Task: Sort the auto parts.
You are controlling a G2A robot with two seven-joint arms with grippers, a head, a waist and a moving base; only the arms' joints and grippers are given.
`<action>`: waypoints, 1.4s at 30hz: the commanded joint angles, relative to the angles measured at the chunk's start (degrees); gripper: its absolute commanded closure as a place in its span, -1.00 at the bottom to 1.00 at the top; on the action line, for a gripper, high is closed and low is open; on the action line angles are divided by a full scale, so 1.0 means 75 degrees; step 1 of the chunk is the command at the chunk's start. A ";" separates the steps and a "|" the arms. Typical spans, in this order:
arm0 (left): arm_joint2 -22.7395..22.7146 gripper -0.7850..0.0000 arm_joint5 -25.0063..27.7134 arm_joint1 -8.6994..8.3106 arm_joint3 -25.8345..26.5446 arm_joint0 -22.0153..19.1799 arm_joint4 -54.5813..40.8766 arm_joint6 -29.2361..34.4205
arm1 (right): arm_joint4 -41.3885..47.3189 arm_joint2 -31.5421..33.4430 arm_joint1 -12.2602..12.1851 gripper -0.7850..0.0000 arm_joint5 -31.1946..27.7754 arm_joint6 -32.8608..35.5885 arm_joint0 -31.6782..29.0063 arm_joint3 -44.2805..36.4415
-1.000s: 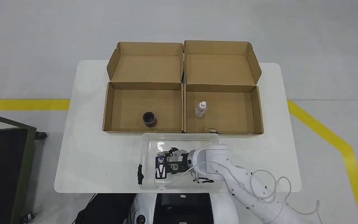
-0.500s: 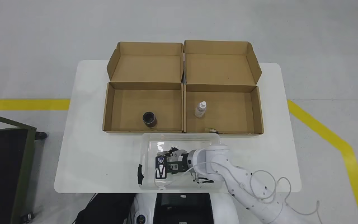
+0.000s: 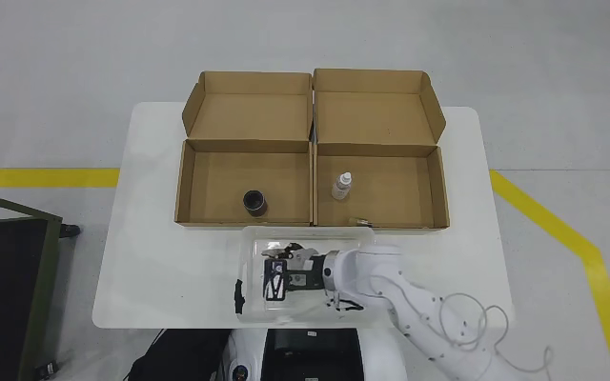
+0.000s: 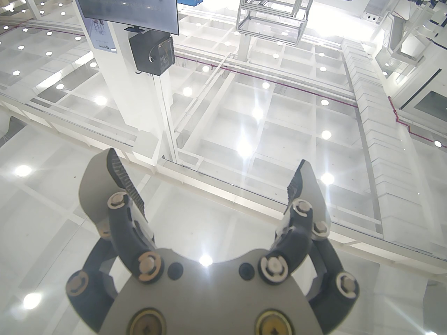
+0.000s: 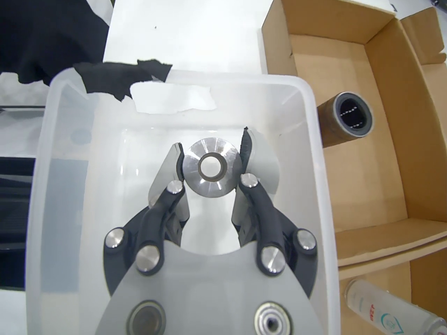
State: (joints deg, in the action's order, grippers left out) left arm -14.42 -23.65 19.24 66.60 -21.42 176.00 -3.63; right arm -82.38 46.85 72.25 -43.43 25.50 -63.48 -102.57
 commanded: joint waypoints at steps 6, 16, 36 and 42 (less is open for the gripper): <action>0.0000 -1.00 0.0000 0.0000 0.0000 0.0000 0.0000 0.0000 | 0.0190 0.0417 -0.0097 1.00 -0.0137 -0.0249 -0.0080 -0.0664; 0.0000 -1.00 0.0000 0.0000 0.0000 0.0000 0.0000 0.0000 | 0.0649 0.1159 -0.0209 1.00 -0.0244 -0.1290 -0.0084 -0.1059; 0.0000 -1.00 0.0000 0.0000 0.0000 0.0000 0.0000 0.0000 | 0.1356 0.2574 -0.0372 1.00 -0.0613 -0.3683 0.0187 -0.1201; 0.0000 -1.00 0.0000 0.0000 0.0000 0.0000 0.0000 0.0000 | 0.1223 0.2866 -0.0387 1.00 -0.0313 -0.4572 0.0151 -0.1240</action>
State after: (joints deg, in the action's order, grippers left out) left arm -14.42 -23.65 19.24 66.60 -21.42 176.00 -3.63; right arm -72.87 67.91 69.39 -46.07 -7.76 -62.37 -111.81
